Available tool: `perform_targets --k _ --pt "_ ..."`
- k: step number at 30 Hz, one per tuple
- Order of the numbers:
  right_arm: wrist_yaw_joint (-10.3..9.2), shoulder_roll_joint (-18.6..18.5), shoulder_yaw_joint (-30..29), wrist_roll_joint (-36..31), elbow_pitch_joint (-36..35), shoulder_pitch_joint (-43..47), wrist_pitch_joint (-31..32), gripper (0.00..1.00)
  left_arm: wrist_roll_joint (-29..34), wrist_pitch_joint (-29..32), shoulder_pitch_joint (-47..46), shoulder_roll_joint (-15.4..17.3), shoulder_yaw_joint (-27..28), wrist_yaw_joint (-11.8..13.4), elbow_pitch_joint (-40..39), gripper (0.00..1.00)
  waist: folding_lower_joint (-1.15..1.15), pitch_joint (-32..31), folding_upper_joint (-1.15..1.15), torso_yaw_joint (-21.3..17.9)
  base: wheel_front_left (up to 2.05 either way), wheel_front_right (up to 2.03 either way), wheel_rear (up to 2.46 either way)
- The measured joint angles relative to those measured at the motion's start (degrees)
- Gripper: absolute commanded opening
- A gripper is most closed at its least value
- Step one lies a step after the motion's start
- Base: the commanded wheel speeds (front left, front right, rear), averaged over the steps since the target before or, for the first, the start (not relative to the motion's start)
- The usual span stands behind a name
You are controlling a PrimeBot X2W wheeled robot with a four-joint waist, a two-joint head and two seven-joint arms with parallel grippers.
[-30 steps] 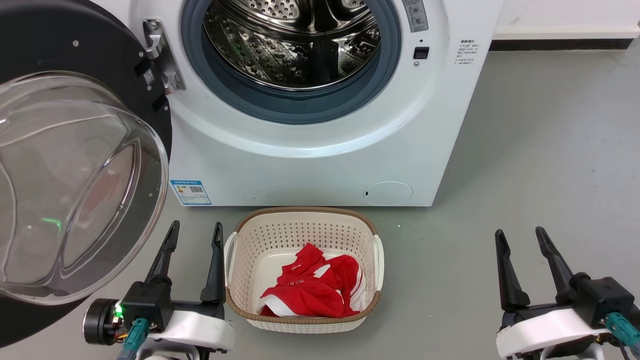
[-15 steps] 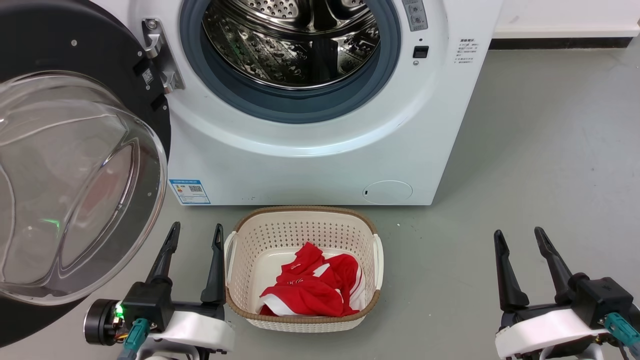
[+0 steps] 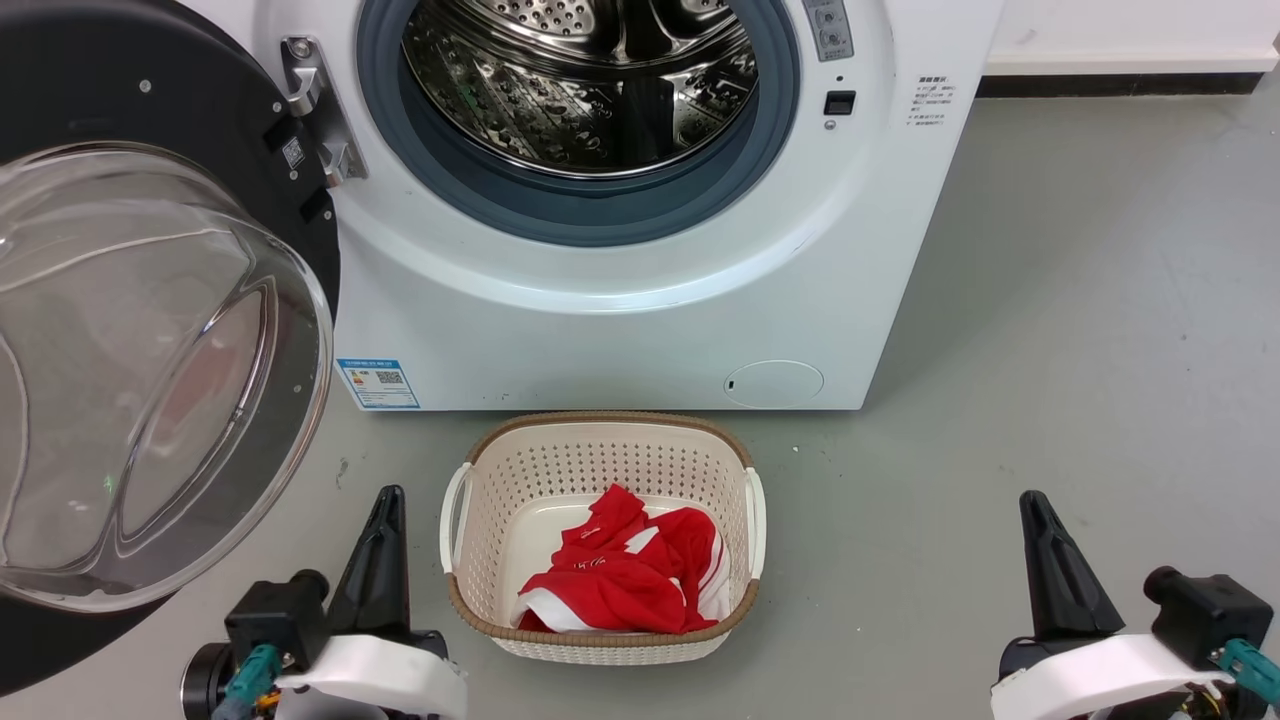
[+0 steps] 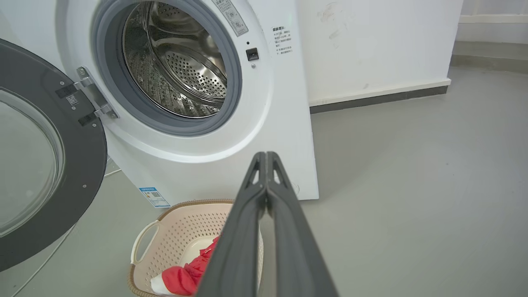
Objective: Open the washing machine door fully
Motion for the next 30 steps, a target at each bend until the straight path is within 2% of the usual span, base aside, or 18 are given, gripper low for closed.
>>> perform_targets --k 14,30 --pt "-0.01 -0.6 -0.1 15.6 1.7 -1.2 2.3 0.00 -14.9 3.7 -0.6 -0.3 2.0 -1.1 1.3 0.00 0.00 -0.4 0.00 -0.1 0.00 0.00 0.00" --pt "-0.01 -1.2 -0.5 30.3 3.1 -2.6 4.6 0.00 -29.2 7.3 -1.7 -0.6 3.8 -2.2 2.6 0.00 0.00 -0.9 0.00 -0.3 0.00 0.00 0.00"
